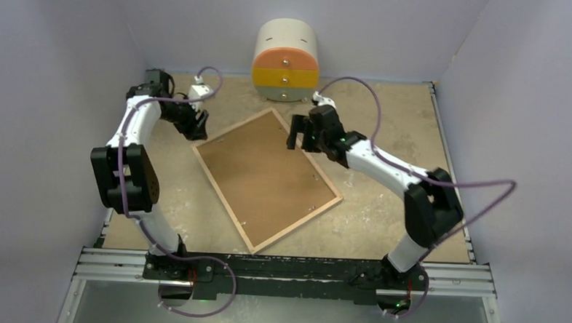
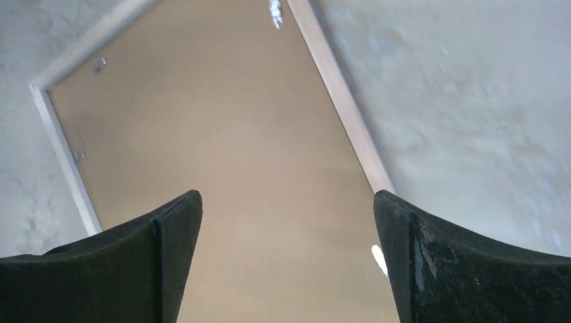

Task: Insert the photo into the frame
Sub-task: Adjust the photo frame at the center of the board.

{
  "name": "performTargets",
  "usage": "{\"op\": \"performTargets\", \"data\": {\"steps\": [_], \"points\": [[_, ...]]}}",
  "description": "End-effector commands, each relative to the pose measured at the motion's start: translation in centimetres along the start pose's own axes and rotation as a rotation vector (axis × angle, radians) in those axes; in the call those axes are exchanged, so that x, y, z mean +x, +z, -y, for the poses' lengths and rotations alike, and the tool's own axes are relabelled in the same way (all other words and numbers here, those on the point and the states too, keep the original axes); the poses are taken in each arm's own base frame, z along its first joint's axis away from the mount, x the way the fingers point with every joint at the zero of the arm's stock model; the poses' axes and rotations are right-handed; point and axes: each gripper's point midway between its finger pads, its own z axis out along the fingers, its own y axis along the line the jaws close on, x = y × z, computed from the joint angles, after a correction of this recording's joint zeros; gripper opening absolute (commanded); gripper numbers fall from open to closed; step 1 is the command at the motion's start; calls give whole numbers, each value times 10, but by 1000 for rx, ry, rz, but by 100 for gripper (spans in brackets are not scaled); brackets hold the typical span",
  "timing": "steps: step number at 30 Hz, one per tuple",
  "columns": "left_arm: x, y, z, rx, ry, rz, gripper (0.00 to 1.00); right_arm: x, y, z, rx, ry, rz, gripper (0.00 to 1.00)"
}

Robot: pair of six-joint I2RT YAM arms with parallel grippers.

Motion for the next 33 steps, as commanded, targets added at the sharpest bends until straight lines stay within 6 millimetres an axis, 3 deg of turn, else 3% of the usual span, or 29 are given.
{"op": "performTargets", "data": {"steps": [1,3,7,12,16,20,29,33], "points": [[-4,-9,-105,-275,-148,70,55,69,-49,43,59,92,-146,99],[5,-3,-132,-343,-177,49,54,98,-74,43,4,140,-221,99],[21,17,-158,-387,-217,22,52,154,-113,44,-96,239,-362,99],[47,42,-162,-381,-241,-33,48,195,-133,42,-180,314,-475,99],[72,61,-138,-301,-231,-96,46,211,-129,43,-197,324,-540,99],[87,72,-94,-176,-177,-147,46,196,-109,50,-190,356,-493,99],[123,70,17,123,-42,-249,46,113,-76,91,-118,422,-286,99],[134,67,64,277,10,-261,46,88,-61,108,-51,401,-250,98]]}}
